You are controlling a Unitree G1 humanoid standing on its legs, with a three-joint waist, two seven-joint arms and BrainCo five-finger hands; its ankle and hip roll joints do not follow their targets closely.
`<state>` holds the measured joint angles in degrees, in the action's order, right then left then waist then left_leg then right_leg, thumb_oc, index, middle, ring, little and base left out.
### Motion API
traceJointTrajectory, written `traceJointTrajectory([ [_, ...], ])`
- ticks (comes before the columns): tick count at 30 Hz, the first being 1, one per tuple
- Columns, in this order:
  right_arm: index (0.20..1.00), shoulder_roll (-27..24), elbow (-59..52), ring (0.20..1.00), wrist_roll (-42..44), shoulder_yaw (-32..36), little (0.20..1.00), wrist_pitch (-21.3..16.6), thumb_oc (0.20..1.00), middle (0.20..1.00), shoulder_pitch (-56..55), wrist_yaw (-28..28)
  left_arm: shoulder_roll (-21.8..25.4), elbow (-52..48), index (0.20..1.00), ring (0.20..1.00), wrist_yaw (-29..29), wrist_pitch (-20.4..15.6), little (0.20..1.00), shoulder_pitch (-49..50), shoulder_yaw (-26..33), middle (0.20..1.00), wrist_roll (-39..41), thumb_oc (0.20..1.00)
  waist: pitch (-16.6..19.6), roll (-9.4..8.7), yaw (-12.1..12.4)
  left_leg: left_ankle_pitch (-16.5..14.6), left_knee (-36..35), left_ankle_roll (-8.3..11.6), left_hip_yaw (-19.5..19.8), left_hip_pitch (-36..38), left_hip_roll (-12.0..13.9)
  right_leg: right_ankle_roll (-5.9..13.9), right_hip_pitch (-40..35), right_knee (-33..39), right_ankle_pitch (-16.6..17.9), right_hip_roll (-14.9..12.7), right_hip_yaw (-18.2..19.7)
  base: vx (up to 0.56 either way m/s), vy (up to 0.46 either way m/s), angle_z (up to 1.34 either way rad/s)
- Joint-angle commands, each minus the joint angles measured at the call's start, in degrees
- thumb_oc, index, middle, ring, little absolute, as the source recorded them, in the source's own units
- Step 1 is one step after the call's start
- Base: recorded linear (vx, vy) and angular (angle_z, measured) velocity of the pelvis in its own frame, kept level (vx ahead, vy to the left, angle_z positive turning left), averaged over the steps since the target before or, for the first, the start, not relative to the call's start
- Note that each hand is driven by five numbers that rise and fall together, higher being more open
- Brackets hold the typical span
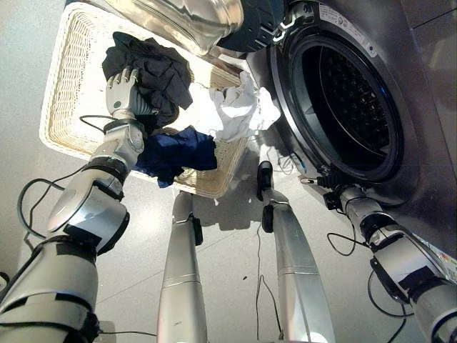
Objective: Put the clothes into the washing machine.
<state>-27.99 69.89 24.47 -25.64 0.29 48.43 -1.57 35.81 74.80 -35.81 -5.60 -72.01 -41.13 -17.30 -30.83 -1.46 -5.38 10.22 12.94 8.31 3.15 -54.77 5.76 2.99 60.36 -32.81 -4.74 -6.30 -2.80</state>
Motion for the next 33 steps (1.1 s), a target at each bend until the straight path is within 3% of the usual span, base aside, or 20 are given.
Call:
traceJointTrajectory([
  [1, 1.0, -1.59, 0.26, 1.0, 1.95, -2.09, 1.0, -0.74, 1.0, 1.0, -0.94, 0.67, -1.74, 2.64, 1.0, 1.0, -2.58, -1.36, 1.0, -3.44, 0.24, 1.0, -2.94, 1.0, 1.04, -3.0, 0.54, -6.32, 6.36, -2.74, -0.59, -1.03, -4.31, 2.82, -2.59, 12.74, 10.5, 4.57, 1.33, 0.0, 0.0, 0.0],
  [2, 1.0, -1.68, 0.22, 1.0, 2.22, -2.01, 1.0, -0.96, 1.0, 1.0, -0.66, 0.48, -2.07, 2.48, 0.2, 0.2, 0.07, -2.3, 0.2, -3.56, -0.49, 0.2, -2.73, 0.2, 1.04, -2.91, 0.52, -6.25, 6.15, -2.75, -0.61, -1.07, -4.45, 2.88, -2.51, 12.94, 10.65, 4.55, 1.34, 0.0, 0.0, 0.0],
  [11, 1.0, -1.16, -0.73, 1.0, 2.99, -2.39, 1.0, -2.33, 1.0, 1.0, 0.35, 0.73, -2.75, 2.08, 0.2, 0.2, -0.99, -3.69, 0.2, -3.39, -0.56, 0.2, -1.47, 0.2, 1.04, -2.92, 0.45, -6.02, 5.84, -2.82, -0.81, -1.28, -4.6, 2.9, -2.12, 13.16, 10.98, 4.72, 1.33, 0.0, 0.0, 0.0],
  [22, 1.0, -0.7, -4.36, 1.0, 9.27, -1.3, 1.0, -9.63, 1.0, 1.0, 0.33, -0.58, -2.52, 1.02, 0.2, 0.2, -1.69, -6.95, 0.2, -2.63, 2.39, 0.2, 4.16, 0.2, 1.04, -2.56, 0.52, -5.75, 5.28, -2.5, -0.99, -0.97, -4.72, 2.94, -2.19, 13.33, 10.95, 4.58, 1.17, 0.0, 0.0, 0.0],
  [25, 1.0, -0.89, -7.42, 1.0, 11.81, -0.68, 1.0, -10.98, 1.0, 1.0, 0.21, -0.9, -2.44, -0.51, 0.2, 0.2, -2.79, -9.68, 0.2, -1.84, 4.43, 0.2, 8.96, 0.2, 1.04, -2.47, 0.53, -5.68, 5.06, -2.36, -0.97, -0.92, -4.7, 2.94, -2.08, 13.25, 10.86, 4.58, 1.27, 0.0, 0.0, 0.0],
  [26, 1.0, -0.64, -10.19, 1.0, 14.13, 0.09, 1.0, -13.01, 1.0, 1.0, -0.67, -1.47, -2.16, -2.77, 0.2, 0.2, -4.2, -13.84, 0.2, -0.72, 7.36, 0.2, 13.32, 0.2, 1.04, -2.34, 0.7, -5.73, 4.97, -2.29, -0.98, -0.82, -4.77, 2.98, -2.08, 13.12, 10.64, 4.54, 1.16, 0.0, 0.0, 0.0],
  [29, 1.0, -0.54, -14.56, 1.0, 16.38, 0.8, 1.0, -14.31, 1.0, 1.0, -1.99, -1.03, -2.0, -6.18, 0.2, 0.2, -5.17, -16.93, 0.2, 1.09, 10.12, 0.2, 15.87, 0.2, 1.04, -2.17, 0.86, -5.83, 4.8, -2.15, -0.98, -0.84, -4.86, 2.95, -1.99, 13.09, 10.36, 4.42, 0.97, 0.0, 0.0, 0.0],
  [33, 1.0, -0.09, -26.02, 1.0, 21.8, 3.25, 1.0, -15.62, 1.0, 1.0, -6.12, 0.47, -2.74, -18.3, 0.2, 0.2, -7.67, -23.95, 0.2, 8.08, 16.18, 0.2, 19.49, 0.2, 1.04, -1.83, 1.57, -6.06, 4.55, -2.02, -0.45, -0.91, -5.43, 2.97, -1.91, 12.99, 9.93, 4.14, 0.49, 0.0, -0.025, 0.0],
])
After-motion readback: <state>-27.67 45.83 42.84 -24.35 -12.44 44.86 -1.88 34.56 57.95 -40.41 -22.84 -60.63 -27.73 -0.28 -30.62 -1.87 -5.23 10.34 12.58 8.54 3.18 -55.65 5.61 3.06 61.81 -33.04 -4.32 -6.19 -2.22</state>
